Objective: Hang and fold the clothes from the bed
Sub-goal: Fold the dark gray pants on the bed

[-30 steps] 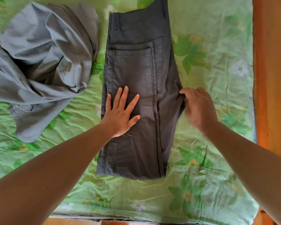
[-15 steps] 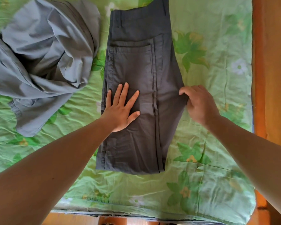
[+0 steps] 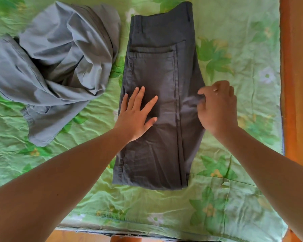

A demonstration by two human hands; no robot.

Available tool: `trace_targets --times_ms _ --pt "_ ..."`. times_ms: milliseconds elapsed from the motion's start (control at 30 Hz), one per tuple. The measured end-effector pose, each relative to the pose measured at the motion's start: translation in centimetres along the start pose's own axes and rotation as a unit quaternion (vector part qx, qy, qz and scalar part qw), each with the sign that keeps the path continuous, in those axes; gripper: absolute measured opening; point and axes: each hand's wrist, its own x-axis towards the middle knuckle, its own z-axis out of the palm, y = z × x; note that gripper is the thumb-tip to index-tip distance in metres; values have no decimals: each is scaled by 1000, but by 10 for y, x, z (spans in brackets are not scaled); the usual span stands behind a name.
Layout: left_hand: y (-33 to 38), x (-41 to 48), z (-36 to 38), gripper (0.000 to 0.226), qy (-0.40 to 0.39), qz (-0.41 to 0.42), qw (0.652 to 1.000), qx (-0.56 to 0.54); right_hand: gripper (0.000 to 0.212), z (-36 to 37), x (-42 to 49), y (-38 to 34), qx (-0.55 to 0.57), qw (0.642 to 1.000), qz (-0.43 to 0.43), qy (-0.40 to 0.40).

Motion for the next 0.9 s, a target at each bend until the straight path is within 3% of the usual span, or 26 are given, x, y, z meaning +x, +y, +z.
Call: trace_targets --times_ms 67,133,267,367,433,500,567,600,667,767,833,900 --pt "-9 9 -7 65 77 -13 997 -3 43 6 4 -34 -12 992 -122 42" --pt "-21 23 -9 67 68 -42 997 -11 62 29 13 -52 -57 979 -196 -5" --pt "-36 36 -8 74 -25 -63 997 -26 86 63 23 -49 -180 963 -164 -118" --pt "-34 43 -22 63 65 -75 987 -128 81 55 25 -58 -145 977 -121 -95" --pt "-40 55 -36 49 136 -137 941 -278 69 39 39 -77 -64 995 -59 -52" --pt "-51 72 -51 42 146 -210 870 -422 69 26 66 -90 84 993 56 -60" --pt "-59 87 -63 39 143 -254 803 -520 70 20 98 -95 253 946 185 -86" --pt "-61 93 -67 40 138 -260 787 -542 61 18 111 -97 297 925 221 -85" --pt "-65 101 -71 45 113 -260 787 -548 34 16 127 -97 269 934 216 -96" --pt "-73 109 -70 32 76 -267 808 -520 34 17 130 -100 163 964 173 -119" --pt "-77 112 -71 25 87 -249 842 -470 19 19 127 -100 174 969 155 -81" --pt "-75 117 -75 29 103 -234 850 -460 9 22 125 -101 231 963 134 -37"
